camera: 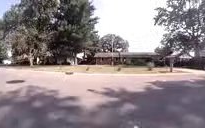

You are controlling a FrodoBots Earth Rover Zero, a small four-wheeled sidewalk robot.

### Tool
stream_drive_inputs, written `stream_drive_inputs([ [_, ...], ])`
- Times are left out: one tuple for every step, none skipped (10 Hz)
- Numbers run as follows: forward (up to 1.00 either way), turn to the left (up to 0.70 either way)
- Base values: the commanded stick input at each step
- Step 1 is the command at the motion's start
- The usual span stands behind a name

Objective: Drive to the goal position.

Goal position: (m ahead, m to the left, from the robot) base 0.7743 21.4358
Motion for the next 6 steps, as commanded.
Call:
stream_drive_inputs([
  [0.69,0.03],
  [0.69,0.03],
  [0.69,0.03],
  [0.69,0.03],
  [0.69,0.03],
  [0.69,0.03],
])
